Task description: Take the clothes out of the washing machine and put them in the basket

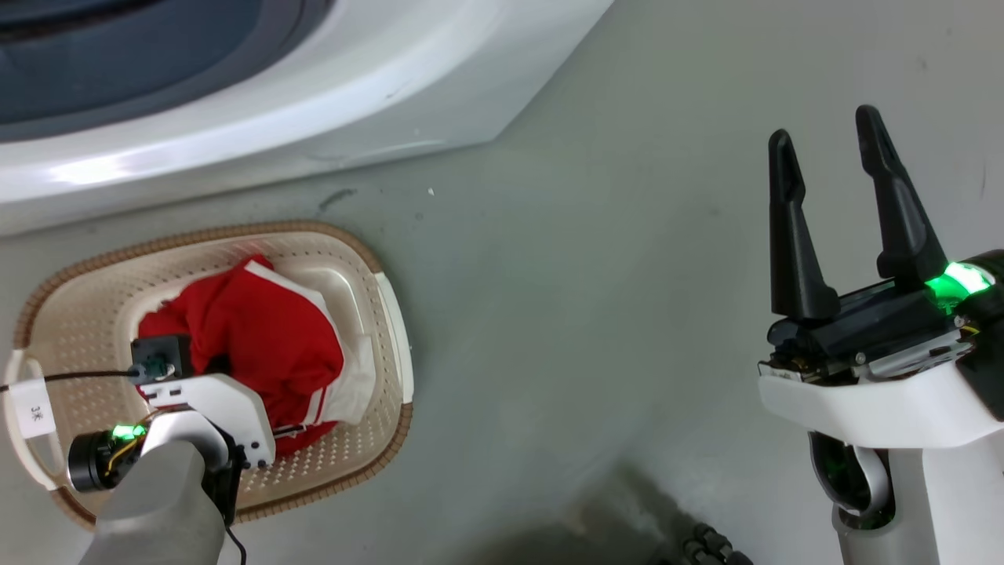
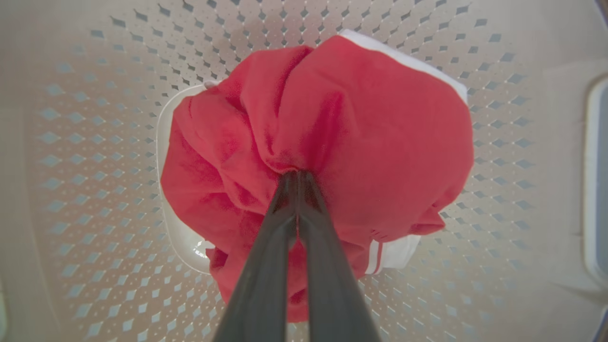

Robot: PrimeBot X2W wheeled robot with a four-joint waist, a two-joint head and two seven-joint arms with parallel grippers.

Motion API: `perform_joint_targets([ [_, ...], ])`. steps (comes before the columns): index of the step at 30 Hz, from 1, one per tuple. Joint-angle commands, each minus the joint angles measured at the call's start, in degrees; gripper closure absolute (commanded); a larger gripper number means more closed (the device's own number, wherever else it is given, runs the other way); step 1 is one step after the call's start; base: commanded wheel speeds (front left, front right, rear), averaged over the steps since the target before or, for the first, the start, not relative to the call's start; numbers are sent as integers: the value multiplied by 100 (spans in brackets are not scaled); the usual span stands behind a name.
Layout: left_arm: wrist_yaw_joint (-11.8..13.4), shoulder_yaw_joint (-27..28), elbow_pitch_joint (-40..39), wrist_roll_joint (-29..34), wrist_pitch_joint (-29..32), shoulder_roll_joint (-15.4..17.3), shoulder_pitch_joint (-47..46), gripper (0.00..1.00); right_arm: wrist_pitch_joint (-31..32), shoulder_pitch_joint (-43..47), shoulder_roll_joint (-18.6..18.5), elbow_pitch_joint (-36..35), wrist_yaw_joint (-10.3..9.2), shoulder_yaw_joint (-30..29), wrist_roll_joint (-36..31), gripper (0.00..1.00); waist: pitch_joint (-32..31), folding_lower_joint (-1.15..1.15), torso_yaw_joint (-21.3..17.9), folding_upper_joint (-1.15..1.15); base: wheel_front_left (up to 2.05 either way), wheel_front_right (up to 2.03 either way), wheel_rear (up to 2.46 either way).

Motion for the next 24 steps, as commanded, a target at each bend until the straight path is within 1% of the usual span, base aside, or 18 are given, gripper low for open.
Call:
perform_joint_targets([
  [1,43,-26,41,24,-2,16,-153,100,-13,-126,3,-38,-4,-6,20,0,257,-1,-34,0,0,0,0],
  [5,64,-82,111,50,10,-9,-255,100,-13,-182,3,-22,-4,-30,27,0,354,-1,-23,0,0,0,0],
  [6,73,-93,123,55,8,-19,-276,91,-13,-191,3,-11,-4,-33,19,0,356,-1,-15,0,0,0,0],
  [7,103,-119,132,78,4,-30,-284,36,-13,-197,3,5,-4,-36,7,0,339,-1,-3,0,0,0,0],
  [8,133,-140,140,93,-12,-37,-288,0,-13,-192,2,23,-4,-35,-9,0,309,-1,9,0,0,0,0],
  [10,177,-185,152,125,-41,-75,-255,0,-13,-154,2,69,-4,-21,-40,0,208,-1,34,0,0,0,0],
  [16,152,-173,33,135,-92,-203,40,0,-13,71,2,218,-4,-8,-115,0,-338,-1,171,0,0,0,0],
  [20,295,-61,-526,272,-87,-214,455,0,-13,253,2,328,-4,-29,-231,0,-787,-1,322,0,0,0,0],
  [24,452,231,-1194,416,-88,-276,967,0,-13,509,1,443,-4,-88,-321,0,-1264,-1,463,0,0,0,0],
])
